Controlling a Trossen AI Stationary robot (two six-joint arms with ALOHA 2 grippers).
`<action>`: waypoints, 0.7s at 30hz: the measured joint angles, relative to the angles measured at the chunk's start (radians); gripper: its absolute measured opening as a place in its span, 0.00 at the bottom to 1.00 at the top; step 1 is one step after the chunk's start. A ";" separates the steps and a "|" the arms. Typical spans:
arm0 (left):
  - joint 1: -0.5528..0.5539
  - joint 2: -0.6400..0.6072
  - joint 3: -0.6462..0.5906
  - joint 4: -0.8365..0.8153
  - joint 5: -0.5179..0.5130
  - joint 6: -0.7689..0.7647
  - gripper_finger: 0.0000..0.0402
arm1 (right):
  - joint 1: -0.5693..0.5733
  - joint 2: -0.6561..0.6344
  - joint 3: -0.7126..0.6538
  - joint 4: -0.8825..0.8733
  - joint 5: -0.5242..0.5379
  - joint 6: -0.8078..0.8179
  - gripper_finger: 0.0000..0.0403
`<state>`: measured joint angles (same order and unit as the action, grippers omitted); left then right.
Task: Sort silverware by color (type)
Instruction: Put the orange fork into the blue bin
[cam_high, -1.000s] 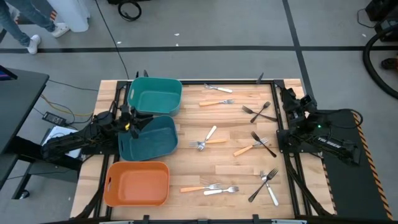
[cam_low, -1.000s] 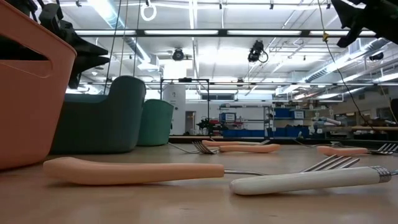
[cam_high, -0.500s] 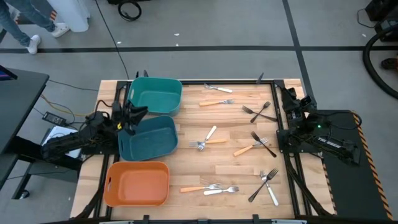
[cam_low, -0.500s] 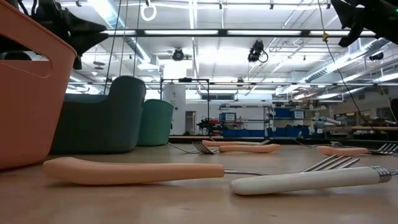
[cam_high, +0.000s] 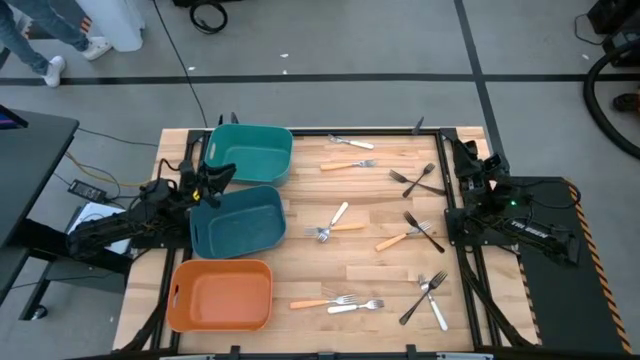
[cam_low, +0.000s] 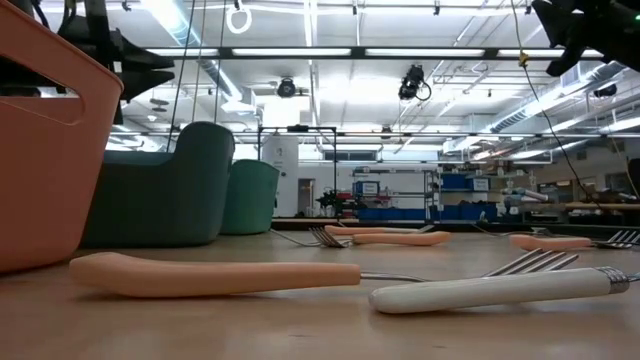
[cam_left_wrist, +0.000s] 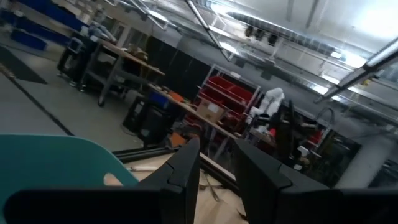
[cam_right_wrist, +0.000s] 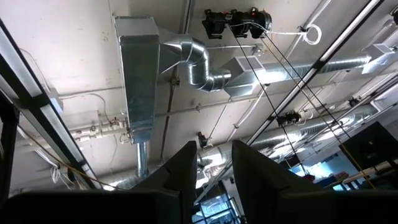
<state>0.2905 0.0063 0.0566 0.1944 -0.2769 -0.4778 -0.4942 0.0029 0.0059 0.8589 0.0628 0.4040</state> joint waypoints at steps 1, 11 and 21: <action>0.000 0.000 0.000 -0.001 -0.006 0.000 0.26 | 0.000 0.000 0.000 0.000 0.000 -0.008 0.27; 0.000 0.000 0.000 0.017 -0.020 0.100 0.26 | 0.000 0.000 0.000 -0.090 0.003 0.000 0.27; 0.000 0.000 0.000 -0.116 -0.090 0.040 0.26 | 0.000 0.000 0.000 -0.195 0.155 0.041 0.27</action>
<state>0.2905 0.0063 0.0566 0.0781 -0.3669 -0.4376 -0.4942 0.0029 0.0063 0.6636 0.2175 0.4446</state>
